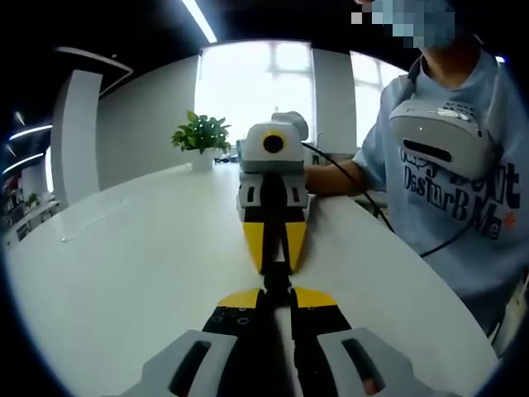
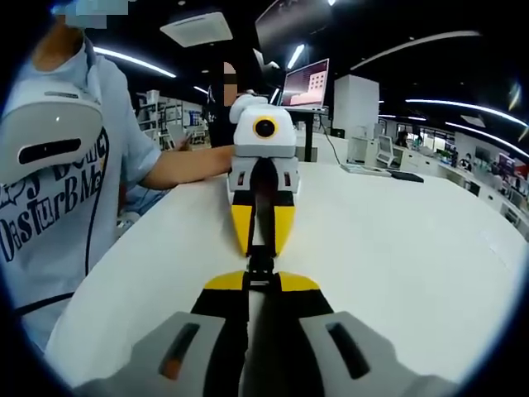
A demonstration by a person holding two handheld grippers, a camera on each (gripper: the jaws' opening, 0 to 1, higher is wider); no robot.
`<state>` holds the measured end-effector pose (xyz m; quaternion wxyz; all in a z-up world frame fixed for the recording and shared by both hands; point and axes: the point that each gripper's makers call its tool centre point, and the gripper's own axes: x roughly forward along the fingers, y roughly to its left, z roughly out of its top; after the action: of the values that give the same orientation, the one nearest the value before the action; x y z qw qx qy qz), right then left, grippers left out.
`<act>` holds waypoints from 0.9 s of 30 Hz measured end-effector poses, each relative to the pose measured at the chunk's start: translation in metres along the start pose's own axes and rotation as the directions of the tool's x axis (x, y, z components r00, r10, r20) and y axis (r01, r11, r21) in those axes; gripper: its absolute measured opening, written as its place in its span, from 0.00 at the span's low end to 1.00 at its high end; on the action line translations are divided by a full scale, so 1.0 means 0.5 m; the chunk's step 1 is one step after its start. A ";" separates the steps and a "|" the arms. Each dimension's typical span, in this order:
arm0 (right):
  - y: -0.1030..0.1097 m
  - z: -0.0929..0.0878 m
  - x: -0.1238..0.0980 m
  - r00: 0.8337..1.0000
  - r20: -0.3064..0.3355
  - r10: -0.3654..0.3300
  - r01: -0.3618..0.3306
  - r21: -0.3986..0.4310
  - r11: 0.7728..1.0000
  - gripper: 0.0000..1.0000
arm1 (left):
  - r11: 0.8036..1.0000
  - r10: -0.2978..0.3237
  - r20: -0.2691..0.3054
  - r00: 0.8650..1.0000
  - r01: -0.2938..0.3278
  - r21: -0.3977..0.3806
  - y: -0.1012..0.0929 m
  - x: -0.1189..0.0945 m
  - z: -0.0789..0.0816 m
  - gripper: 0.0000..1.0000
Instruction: Snap the two parts of the plastic buckle together until the buckle closes and remains connected.
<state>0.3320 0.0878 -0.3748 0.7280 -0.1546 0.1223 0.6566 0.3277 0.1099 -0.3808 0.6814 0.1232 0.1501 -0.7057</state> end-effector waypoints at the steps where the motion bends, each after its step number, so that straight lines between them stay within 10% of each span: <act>1: 0.000 0.000 0.000 1.000 0.000 -0.001 0.001 -0.003 1.000 0.11 | 1.000 0.001 0.000 1.000 -0.001 0.001 0.000 0.001 0.000 0.10; 27: -0.017 0.001 0.008 0.998 -0.007 -0.064 0.064 -0.033 0.997 0.10 | 0.998 0.066 -0.032 0.997 -0.067 -0.013 0.014 0.001 -0.001 0.10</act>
<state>0.3407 0.0911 -0.3754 0.7456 -0.1728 0.1096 0.6343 0.3346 0.1093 -0.3815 0.7029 0.1345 0.1613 -0.6796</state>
